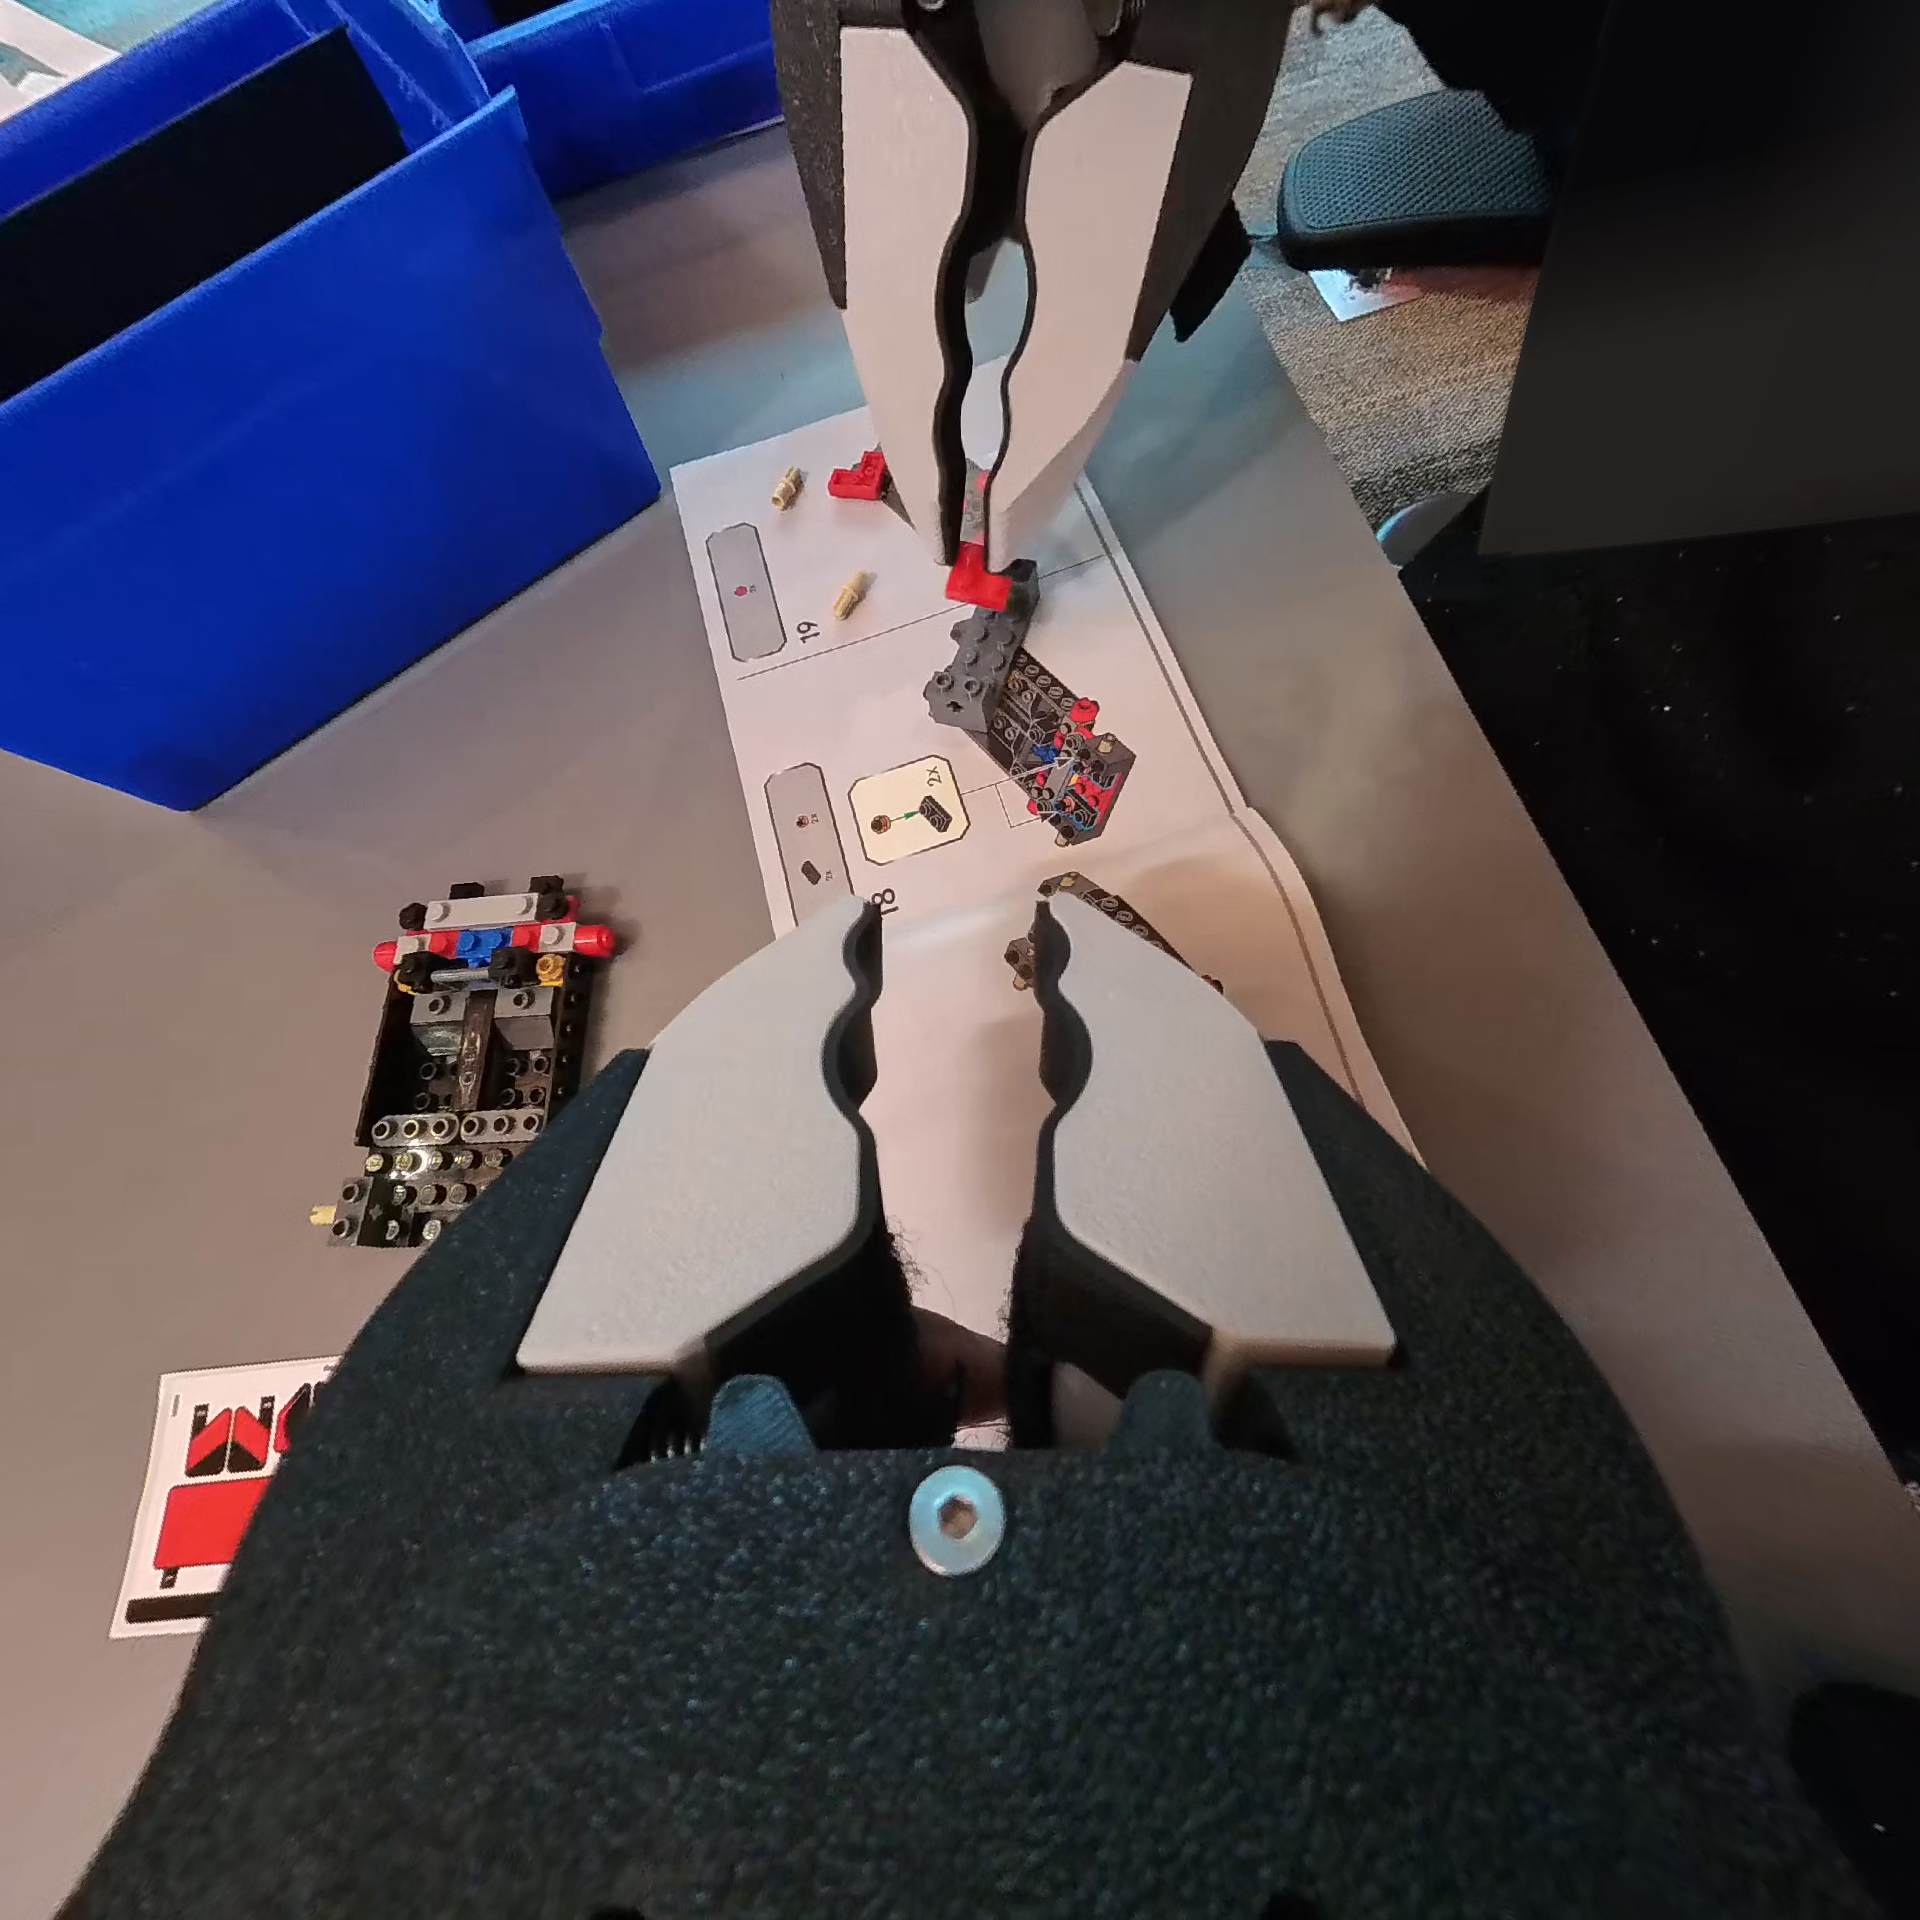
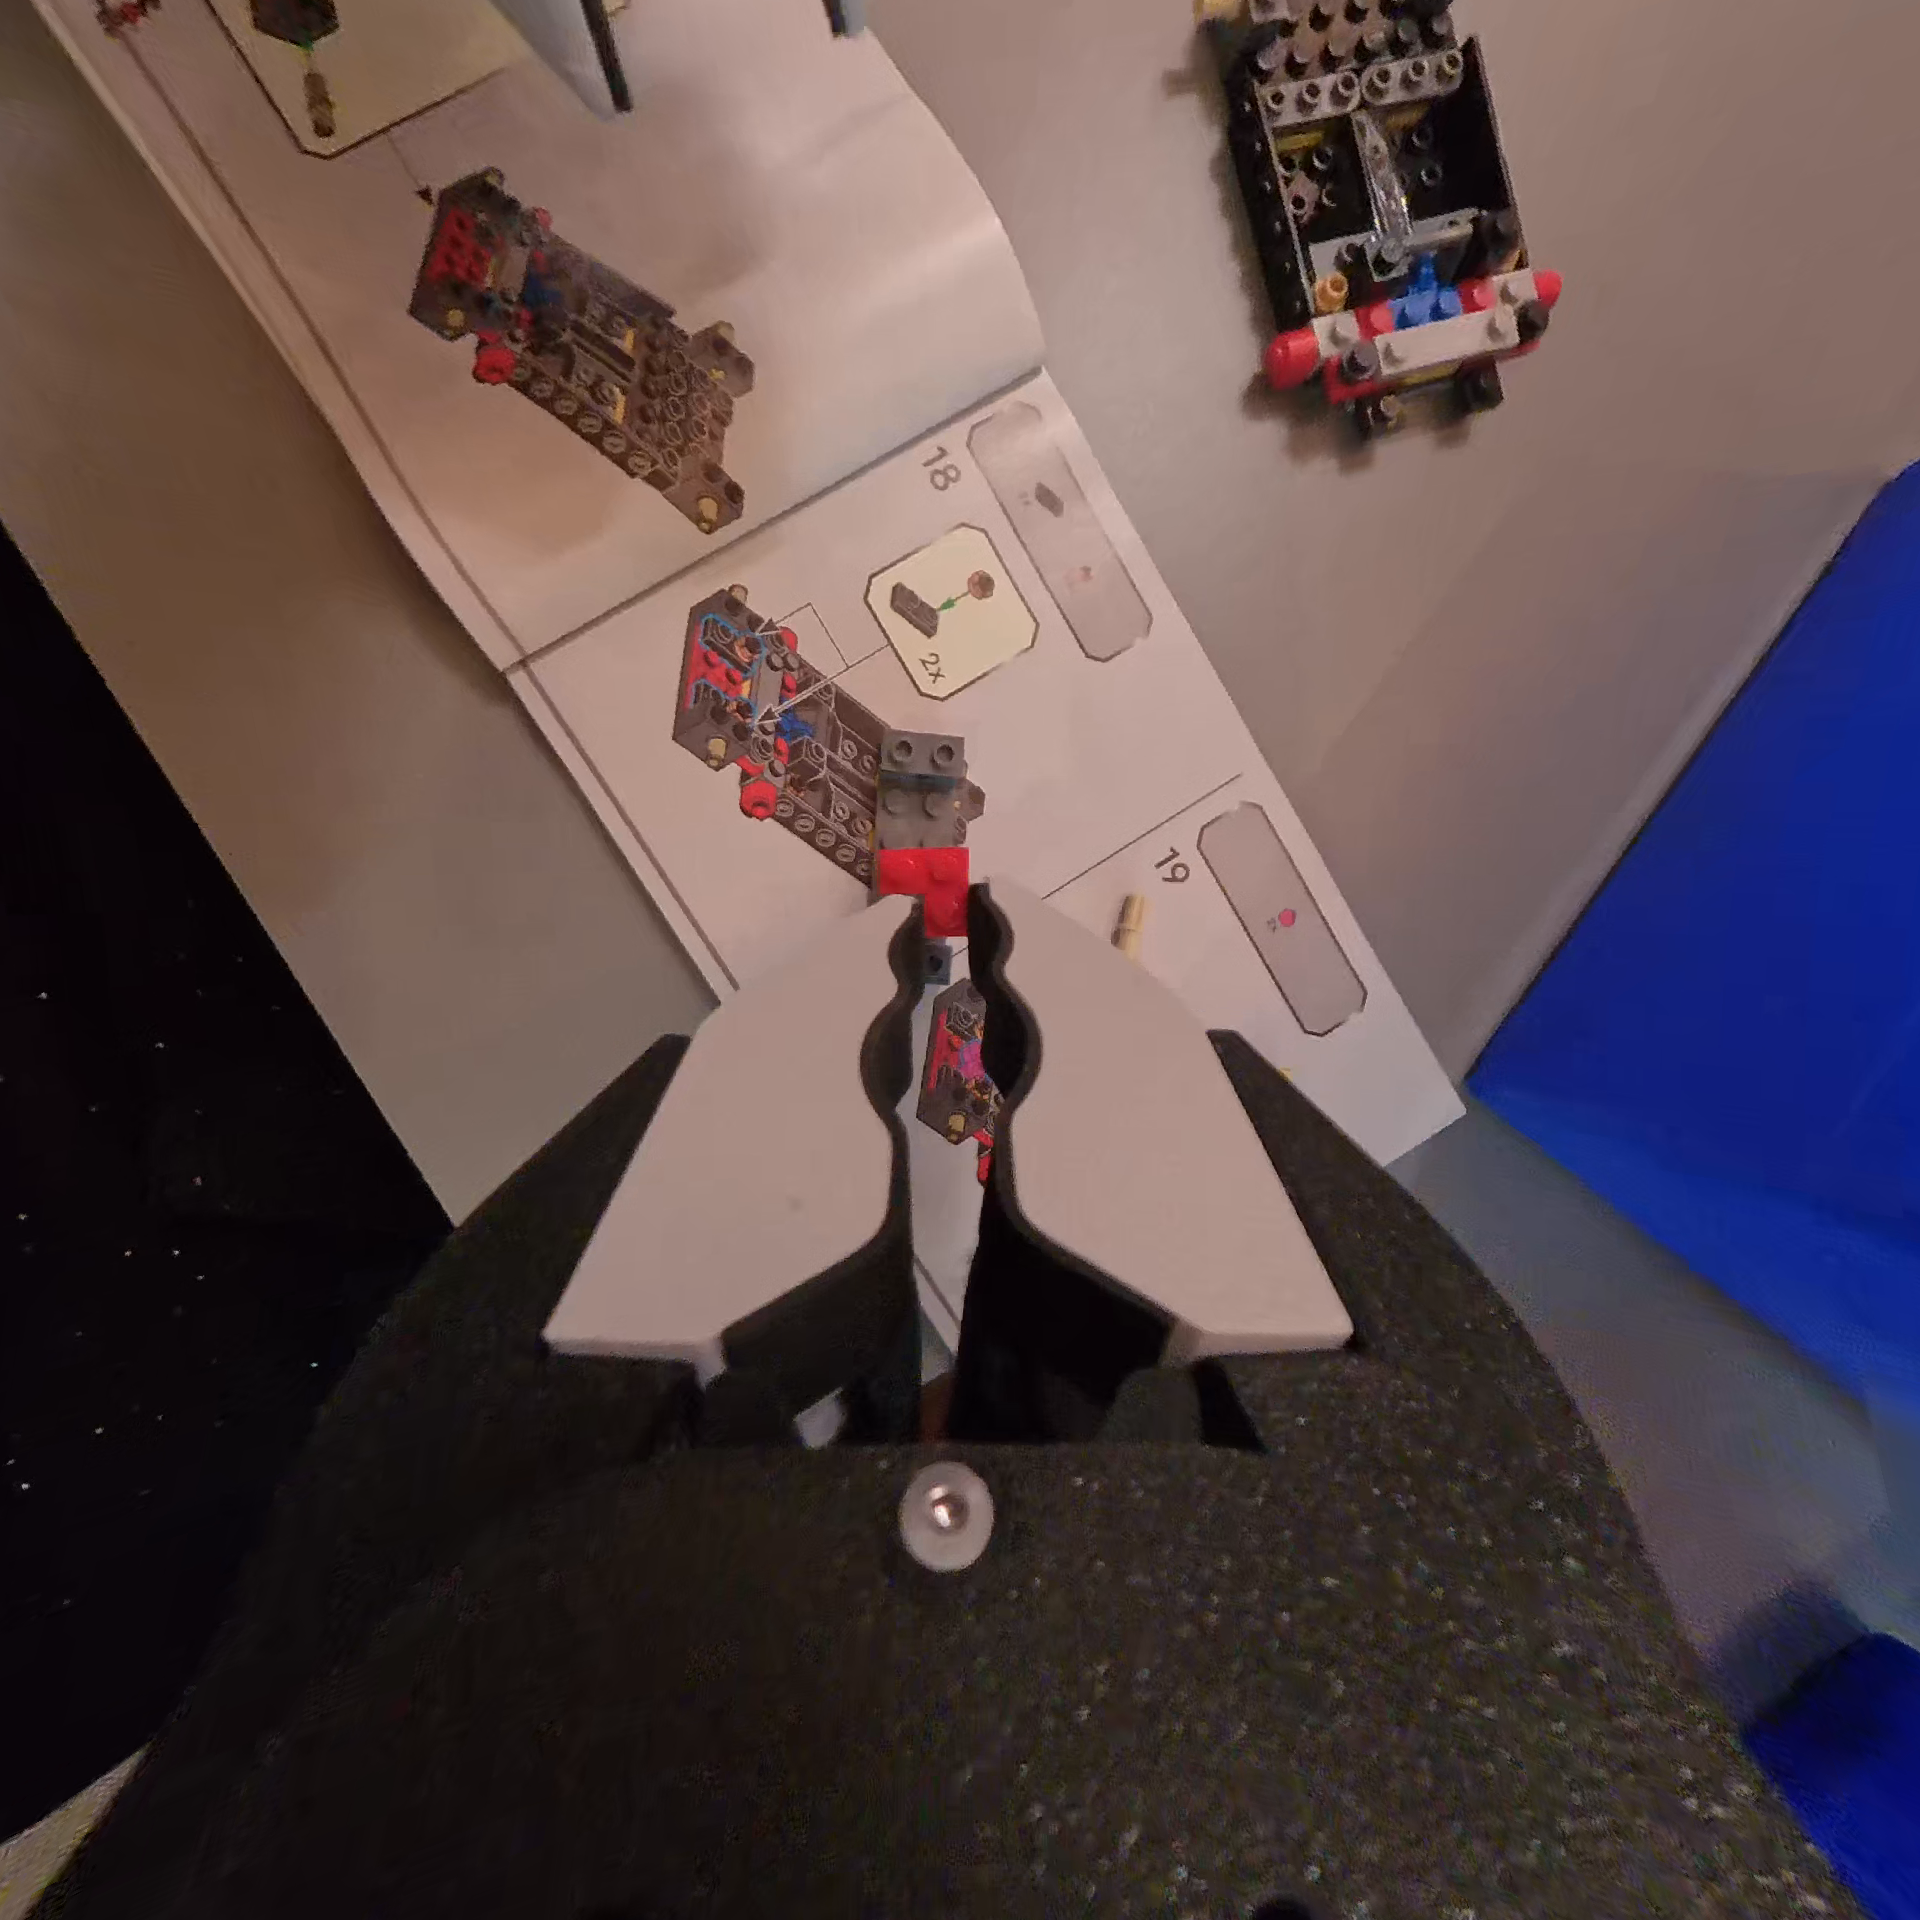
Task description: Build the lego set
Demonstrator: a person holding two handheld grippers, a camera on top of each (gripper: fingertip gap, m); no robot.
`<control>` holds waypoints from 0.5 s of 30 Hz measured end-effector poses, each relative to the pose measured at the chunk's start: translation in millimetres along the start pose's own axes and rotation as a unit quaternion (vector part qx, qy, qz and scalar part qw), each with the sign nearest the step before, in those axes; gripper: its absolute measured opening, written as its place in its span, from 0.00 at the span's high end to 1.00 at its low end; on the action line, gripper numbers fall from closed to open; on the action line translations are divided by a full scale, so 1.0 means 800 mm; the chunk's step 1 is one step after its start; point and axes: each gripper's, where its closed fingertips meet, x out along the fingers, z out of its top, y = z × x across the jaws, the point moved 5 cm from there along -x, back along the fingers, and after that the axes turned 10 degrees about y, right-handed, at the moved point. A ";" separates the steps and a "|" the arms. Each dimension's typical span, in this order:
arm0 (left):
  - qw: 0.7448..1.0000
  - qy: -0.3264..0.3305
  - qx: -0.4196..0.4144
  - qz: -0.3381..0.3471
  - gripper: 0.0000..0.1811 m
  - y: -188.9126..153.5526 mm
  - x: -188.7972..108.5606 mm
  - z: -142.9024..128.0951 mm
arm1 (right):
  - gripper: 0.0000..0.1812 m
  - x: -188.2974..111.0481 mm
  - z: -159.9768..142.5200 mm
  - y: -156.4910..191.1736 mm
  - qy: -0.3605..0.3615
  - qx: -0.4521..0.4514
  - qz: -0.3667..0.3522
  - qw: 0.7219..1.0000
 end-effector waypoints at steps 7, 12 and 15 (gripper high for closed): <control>1.000 0.002 0.004 0.004 0.85 -0.001 -0.002 0.000 | 0.96 0.003 0.007 0.001 0.024 -0.008 0.015 1.000; 1.000 -0.003 0.005 0.007 0.85 -0.001 -0.004 0.001 | 0.96 0.000 0.014 0.000 0.010 -0.126 0.039 0.991; 1.000 -0.008 0.006 -0.002 0.86 -0.004 -0.003 0.003 | 0.96 -0.001 0.011 -0.007 0.030 -0.248 0.048 0.967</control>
